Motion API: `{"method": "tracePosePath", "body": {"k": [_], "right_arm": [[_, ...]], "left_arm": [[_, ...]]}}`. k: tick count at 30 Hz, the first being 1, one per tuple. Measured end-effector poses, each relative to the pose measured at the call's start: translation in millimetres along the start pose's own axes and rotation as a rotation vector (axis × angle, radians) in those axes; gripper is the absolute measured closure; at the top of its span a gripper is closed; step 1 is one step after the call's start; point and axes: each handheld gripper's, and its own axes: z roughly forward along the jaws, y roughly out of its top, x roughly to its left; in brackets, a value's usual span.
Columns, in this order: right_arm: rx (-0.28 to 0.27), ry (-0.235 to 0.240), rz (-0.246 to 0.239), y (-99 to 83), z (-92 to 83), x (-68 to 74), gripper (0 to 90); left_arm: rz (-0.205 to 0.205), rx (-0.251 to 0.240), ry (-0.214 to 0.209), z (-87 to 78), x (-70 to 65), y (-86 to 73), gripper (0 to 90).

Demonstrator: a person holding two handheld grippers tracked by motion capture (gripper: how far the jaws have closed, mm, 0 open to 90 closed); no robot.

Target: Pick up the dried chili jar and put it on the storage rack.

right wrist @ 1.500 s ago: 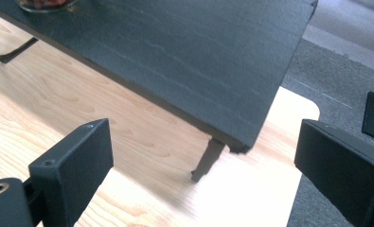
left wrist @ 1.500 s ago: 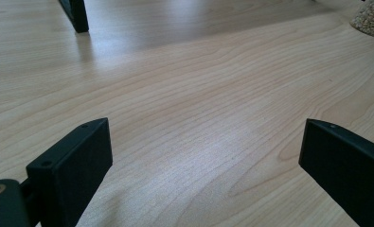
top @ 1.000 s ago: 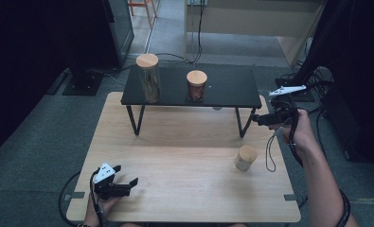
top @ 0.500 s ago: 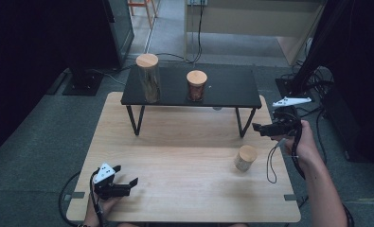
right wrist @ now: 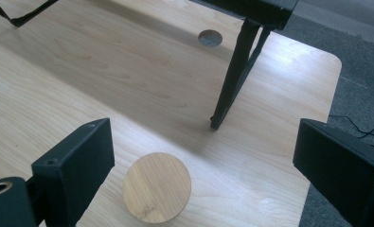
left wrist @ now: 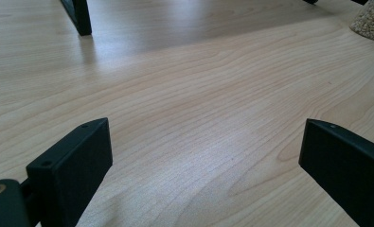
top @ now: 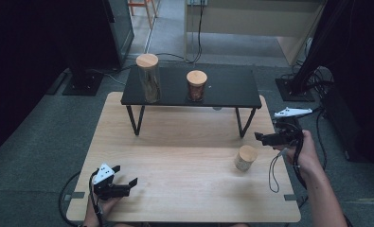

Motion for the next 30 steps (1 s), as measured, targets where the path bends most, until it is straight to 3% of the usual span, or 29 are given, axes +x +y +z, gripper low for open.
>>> {"method": "tracePosePath", "body": {"k": [12, 30], "right_arm": [[-0.001, -0.003, -0.019, -15.2, -0.8, 9.8, 6.1], [0.023, 0.008, -0.002, -40.3, 13.3, 10.1, 6.2]], "left_arm": [[0.005, 0.004, 0.001, 0.7, -0.2, 0.7, 3.6], [0.009, 0.012, -0.005, 1.5, 0.9, 2.2, 3.6]]}}
